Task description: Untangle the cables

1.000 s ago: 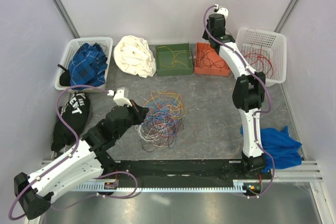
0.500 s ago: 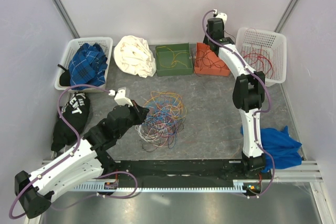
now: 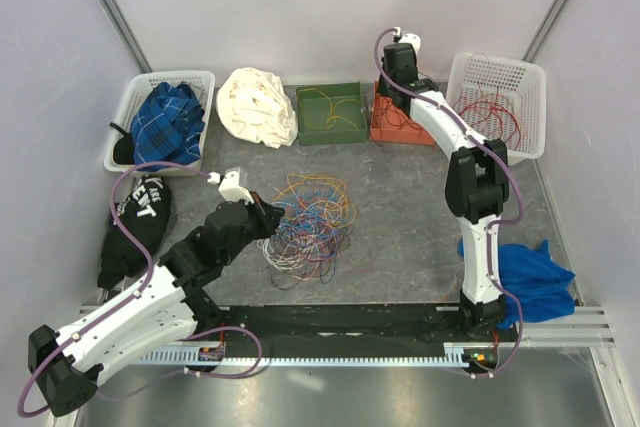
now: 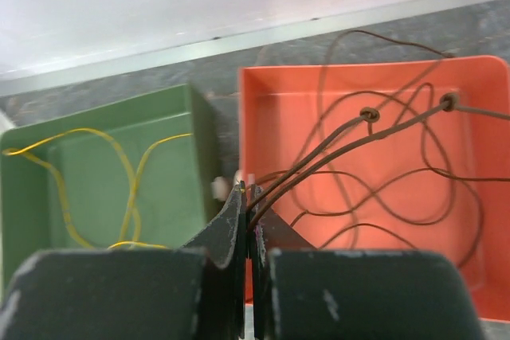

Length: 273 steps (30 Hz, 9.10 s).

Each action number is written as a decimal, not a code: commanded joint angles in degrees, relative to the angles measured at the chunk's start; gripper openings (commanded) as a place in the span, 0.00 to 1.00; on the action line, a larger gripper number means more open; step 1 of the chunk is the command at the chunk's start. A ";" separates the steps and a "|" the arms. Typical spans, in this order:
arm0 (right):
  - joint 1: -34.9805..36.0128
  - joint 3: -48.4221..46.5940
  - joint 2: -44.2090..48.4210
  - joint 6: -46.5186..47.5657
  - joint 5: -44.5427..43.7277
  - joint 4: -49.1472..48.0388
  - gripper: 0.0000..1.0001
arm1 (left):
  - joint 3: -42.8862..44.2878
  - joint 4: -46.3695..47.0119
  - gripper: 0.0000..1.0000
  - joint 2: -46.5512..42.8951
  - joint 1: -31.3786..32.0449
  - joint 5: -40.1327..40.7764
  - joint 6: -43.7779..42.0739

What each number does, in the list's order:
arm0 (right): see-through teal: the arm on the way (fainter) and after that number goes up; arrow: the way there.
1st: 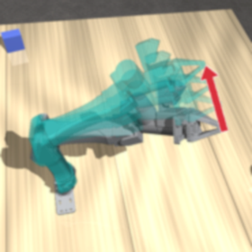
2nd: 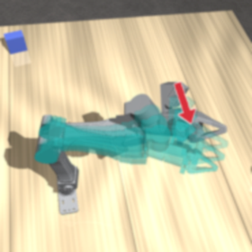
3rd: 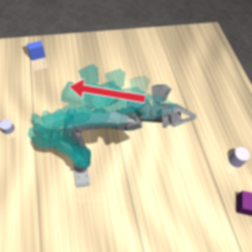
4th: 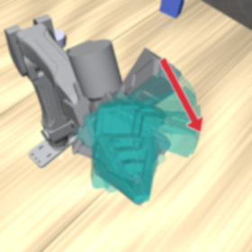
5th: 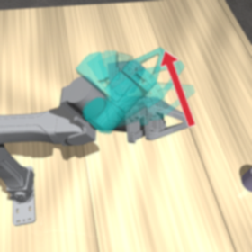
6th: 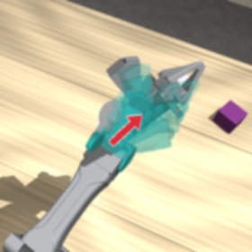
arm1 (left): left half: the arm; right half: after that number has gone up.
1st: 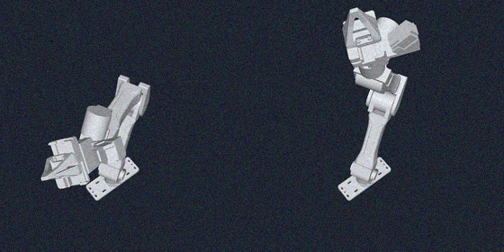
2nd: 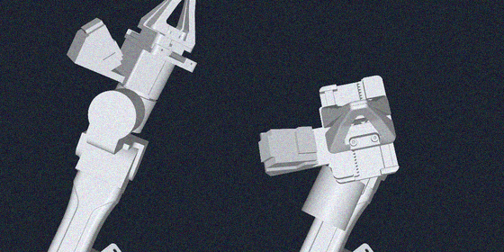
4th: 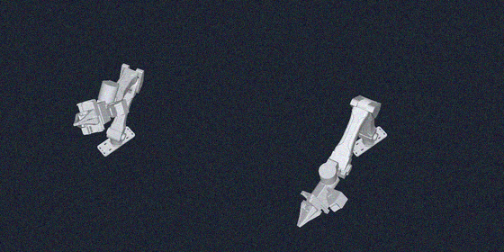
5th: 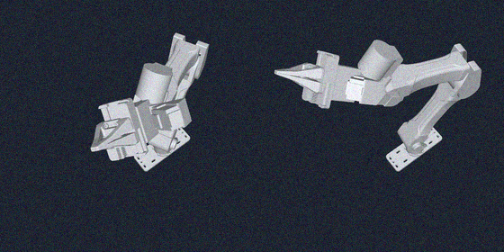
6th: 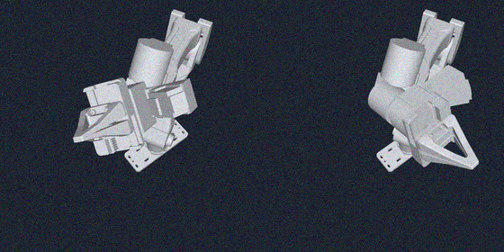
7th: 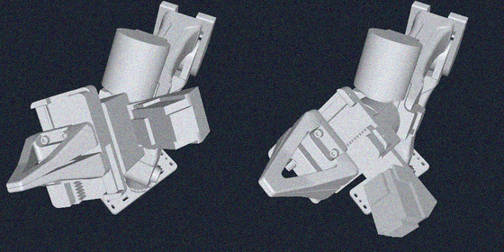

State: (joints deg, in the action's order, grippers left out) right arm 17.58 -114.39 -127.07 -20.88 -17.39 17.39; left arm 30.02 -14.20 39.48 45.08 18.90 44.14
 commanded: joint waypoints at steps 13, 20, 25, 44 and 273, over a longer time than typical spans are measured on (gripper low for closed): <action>-2.91 -14.55 -5.57 -3.90 3.15 8.72 0.00 | -0.49 1.10 0.02 -1.69 -0.08 0.27 1.21; -2.91 -11.83 -3.63 -2.41 2.36 8.63 0.00 | -0.05 1.28 0.02 0.07 -0.08 -0.53 1.48; -2.82 -10.33 -1.79 -2.93 3.50 8.28 0.00 | -0.31 1.36 0.02 -0.28 -0.08 -0.61 1.74; -1.77 -7.62 4.36 -0.74 0.60 8.28 0.64 | -0.40 1.36 0.02 -0.46 -0.08 -1.23 1.65; 45.17 11.21 57.28 -6.54 7.36 6.34 0.00 | -4.62 50.76 1.00 10.06 2.29 -12.13 -38.78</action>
State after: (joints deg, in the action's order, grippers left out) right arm 62.61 -98.63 -69.12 -27.03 -12.64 21.65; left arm 20.95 35.14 45.41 47.11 5.45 8.82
